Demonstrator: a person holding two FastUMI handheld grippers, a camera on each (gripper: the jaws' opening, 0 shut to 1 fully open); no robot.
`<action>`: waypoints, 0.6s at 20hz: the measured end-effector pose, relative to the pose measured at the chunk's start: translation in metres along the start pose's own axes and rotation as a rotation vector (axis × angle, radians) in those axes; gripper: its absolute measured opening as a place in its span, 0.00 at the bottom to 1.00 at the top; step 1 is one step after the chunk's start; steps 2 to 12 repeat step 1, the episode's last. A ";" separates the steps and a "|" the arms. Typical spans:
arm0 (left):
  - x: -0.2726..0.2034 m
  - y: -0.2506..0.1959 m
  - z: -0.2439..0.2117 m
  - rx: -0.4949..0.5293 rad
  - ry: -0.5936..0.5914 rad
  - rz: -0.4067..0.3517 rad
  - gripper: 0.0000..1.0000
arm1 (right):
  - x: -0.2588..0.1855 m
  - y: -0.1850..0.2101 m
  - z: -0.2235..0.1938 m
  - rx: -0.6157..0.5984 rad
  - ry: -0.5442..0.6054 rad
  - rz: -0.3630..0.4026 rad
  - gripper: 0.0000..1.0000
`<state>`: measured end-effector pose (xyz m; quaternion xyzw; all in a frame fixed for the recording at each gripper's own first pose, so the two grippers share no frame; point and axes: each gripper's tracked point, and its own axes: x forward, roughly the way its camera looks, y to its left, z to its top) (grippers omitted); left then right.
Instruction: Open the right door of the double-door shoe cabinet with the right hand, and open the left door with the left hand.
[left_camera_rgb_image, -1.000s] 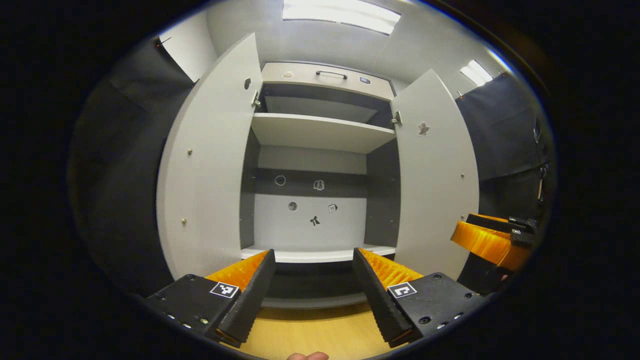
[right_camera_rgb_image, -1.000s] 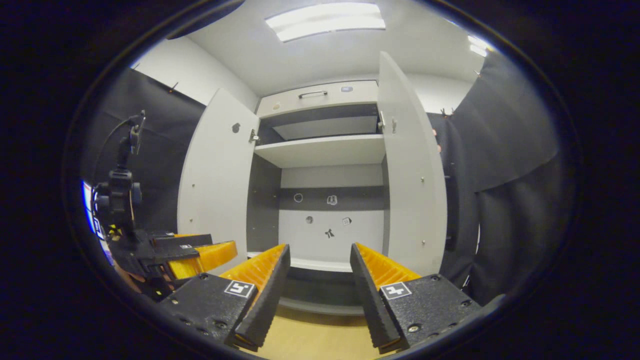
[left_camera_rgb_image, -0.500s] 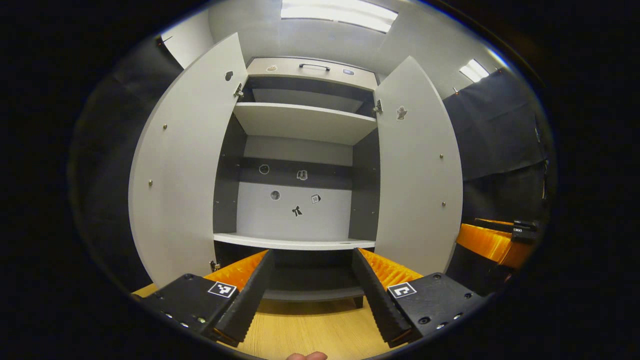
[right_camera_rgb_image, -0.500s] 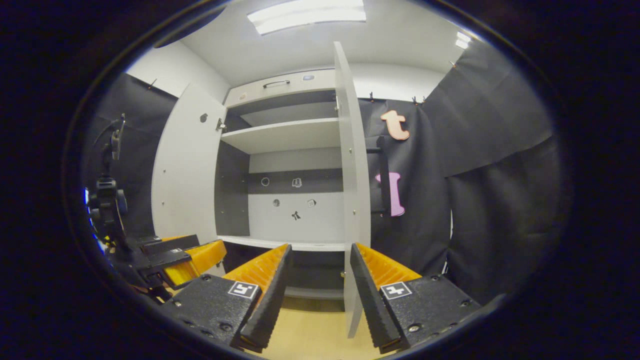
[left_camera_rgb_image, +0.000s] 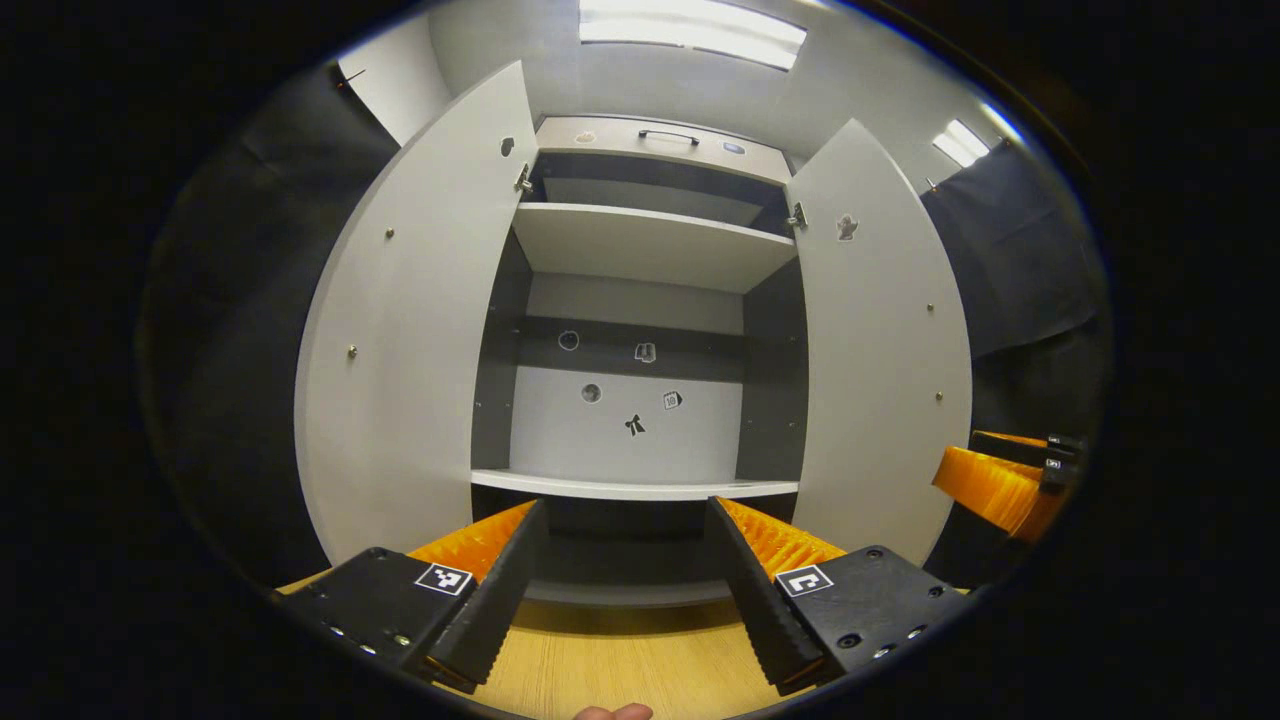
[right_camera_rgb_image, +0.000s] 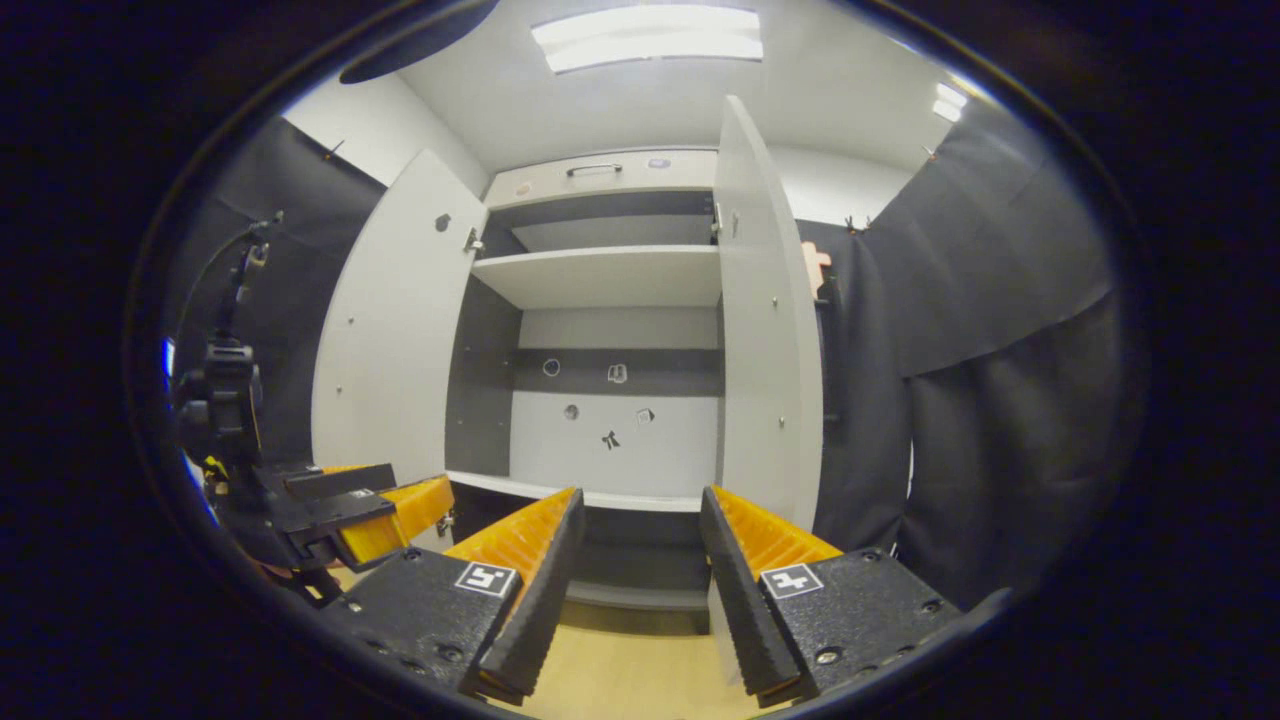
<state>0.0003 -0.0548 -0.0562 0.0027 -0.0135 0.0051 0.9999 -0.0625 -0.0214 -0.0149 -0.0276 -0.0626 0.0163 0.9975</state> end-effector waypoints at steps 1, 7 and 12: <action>0.000 0.003 0.001 0.008 -0.005 0.001 0.94 | 0.001 -0.001 0.001 0.003 -0.001 -0.013 0.75; 0.000 0.003 0.001 0.008 -0.005 0.001 0.94 | 0.001 -0.001 0.001 0.003 -0.001 -0.013 0.75; 0.000 0.003 0.001 0.008 -0.005 0.001 0.94 | 0.001 -0.001 0.001 0.003 -0.001 -0.013 0.75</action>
